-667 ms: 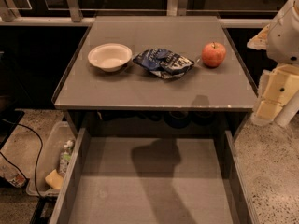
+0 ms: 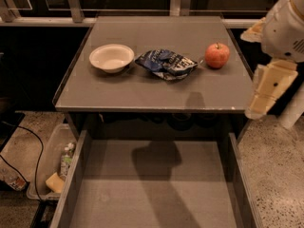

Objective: Place blue chip bag into top drawer

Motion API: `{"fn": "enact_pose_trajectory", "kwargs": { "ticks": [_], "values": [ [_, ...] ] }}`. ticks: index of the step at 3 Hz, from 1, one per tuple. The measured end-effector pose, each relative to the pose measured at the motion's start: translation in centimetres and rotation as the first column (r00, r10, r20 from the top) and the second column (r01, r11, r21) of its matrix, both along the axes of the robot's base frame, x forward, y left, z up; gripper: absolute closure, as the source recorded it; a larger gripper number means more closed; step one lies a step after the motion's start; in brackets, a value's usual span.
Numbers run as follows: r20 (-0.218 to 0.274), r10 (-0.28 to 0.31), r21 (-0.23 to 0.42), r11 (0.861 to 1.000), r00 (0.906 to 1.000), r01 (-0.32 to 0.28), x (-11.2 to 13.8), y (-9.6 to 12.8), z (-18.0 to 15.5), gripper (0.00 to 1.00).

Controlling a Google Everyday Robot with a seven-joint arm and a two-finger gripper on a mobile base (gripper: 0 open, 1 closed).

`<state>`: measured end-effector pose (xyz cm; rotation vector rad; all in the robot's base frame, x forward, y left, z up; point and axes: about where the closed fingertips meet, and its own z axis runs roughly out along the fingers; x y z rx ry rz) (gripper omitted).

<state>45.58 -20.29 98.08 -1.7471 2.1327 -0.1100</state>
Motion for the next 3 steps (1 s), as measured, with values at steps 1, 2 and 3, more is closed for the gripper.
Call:
{"fn": "enact_pose_trajectory", "kwargs": {
  "ticks": [1, 2, 3],
  "values": [
    [0.081, 0.099, 0.039, 0.994, 0.9917, -0.103, 3.0, 2.5, 0.7, 0.00],
    [0.135, 0.188, 0.135, 0.969, 0.9727, -0.206, 6.6, 5.1, 1.4, 0.00],
    [0.135, 0.188, 0.135, 0.969, 0.9727, -0.207, 6.6, 5.1, 1.4, 0.00]
  ]
}}
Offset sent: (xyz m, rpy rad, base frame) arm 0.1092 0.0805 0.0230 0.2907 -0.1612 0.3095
